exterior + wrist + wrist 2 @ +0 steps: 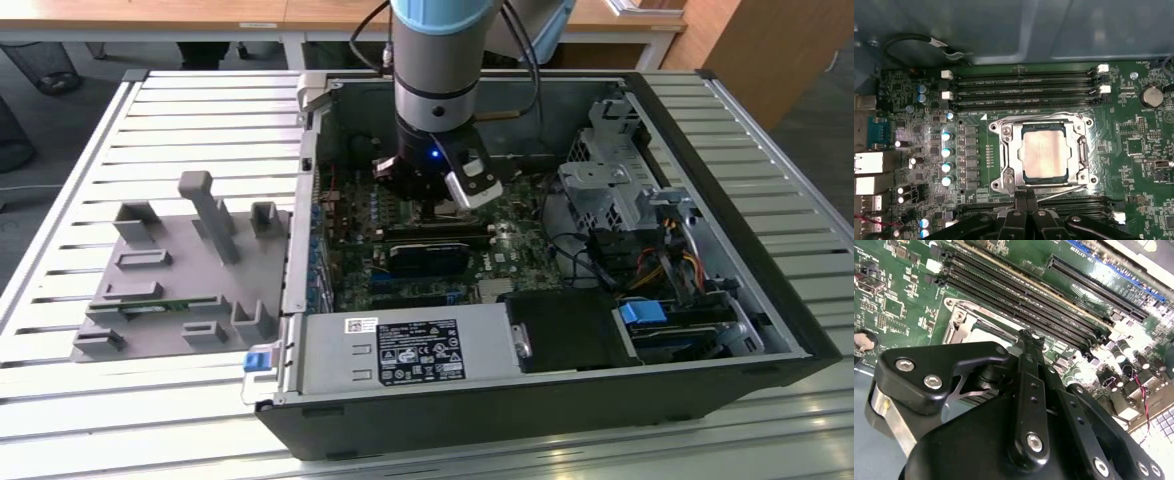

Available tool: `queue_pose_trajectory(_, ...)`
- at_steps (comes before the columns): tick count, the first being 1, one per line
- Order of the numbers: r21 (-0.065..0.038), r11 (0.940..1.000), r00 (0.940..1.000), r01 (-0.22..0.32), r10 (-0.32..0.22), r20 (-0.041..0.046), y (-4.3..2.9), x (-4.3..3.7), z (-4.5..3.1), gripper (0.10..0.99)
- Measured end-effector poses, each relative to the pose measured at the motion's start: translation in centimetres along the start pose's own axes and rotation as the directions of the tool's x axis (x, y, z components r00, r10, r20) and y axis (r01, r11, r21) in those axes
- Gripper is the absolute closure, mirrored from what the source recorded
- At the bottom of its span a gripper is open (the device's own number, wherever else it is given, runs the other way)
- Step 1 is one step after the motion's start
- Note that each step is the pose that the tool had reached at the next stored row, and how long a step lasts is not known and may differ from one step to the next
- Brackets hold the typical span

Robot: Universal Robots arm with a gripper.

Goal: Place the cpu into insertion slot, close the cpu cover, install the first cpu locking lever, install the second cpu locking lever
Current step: 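Install the second cpu locking lever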

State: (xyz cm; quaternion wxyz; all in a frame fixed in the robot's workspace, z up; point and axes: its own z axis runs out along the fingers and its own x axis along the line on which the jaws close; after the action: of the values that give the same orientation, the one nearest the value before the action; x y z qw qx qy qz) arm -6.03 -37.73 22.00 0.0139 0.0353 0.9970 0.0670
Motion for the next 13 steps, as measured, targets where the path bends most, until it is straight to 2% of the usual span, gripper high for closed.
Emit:
queue_pose_trajectory(6,-0.035,0.9994,1.0000,-0.001,0.001,-0.0024,-0.91,0.61,-0.12,0.980)
queue_pose_trajectory(13,-0.058,0.9983,1.0000,-0.002,0.002,-0.0042,-1.24,1.02,0.46,0.980)
